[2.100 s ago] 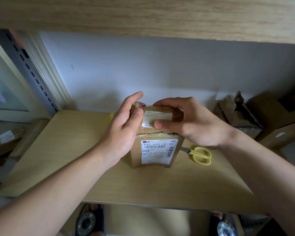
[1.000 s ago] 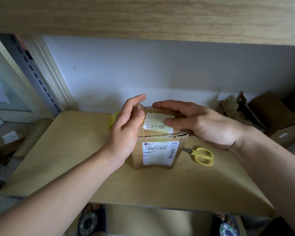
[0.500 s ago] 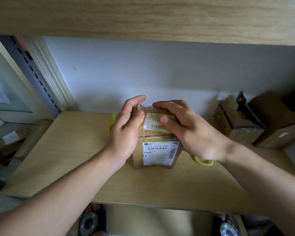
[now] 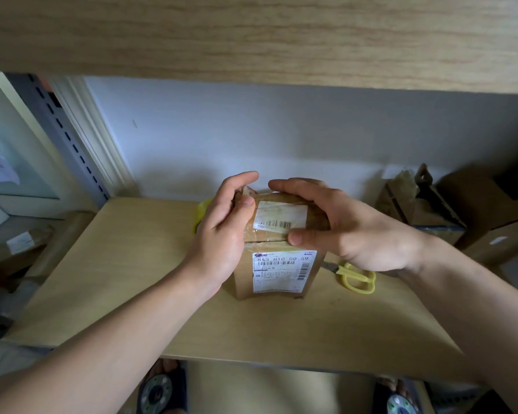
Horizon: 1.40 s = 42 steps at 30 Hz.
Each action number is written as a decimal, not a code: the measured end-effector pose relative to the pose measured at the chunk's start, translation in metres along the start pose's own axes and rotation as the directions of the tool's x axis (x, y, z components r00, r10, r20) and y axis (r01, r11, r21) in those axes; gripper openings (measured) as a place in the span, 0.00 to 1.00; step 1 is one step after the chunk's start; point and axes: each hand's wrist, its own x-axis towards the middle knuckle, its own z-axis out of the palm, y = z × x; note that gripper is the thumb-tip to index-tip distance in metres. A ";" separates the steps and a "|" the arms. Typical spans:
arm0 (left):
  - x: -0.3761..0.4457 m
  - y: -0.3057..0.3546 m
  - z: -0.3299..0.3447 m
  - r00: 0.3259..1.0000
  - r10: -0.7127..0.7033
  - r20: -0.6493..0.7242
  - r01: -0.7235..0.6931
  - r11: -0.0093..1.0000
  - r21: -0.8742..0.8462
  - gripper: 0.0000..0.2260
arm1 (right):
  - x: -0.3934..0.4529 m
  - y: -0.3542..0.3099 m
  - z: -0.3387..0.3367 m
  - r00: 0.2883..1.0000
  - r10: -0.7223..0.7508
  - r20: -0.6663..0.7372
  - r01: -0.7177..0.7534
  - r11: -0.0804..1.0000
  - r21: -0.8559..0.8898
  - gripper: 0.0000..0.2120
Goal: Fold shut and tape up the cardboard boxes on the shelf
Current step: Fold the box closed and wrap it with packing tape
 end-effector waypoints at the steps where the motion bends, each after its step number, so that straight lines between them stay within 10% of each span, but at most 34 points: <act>1: 0.001 0.000 0.000 1.000 0.000 -0.006 0.000 1.000 0.000 0.18 | 0.000 0.000 -0.002 1.000 0.001 0.014 -0.002 1.000 0.017 0.34; 20: 0.000 0.002 0.002 0.999 0.029 -0.040 -0.027 0.999 0.041 0.17 | 0.000 -0.005 0.034 0.919 -0.102 -0.382 -0.070 0.909 -0.411 0.42; 42: 0.002 0.001 -0.006 0.999 0.008 0.043 -0.012 0.996 0.089 0.18 | -0.004 0.000 -0.006 0.996 -0.062 0.061 0.084 0.875 -0.476 0.34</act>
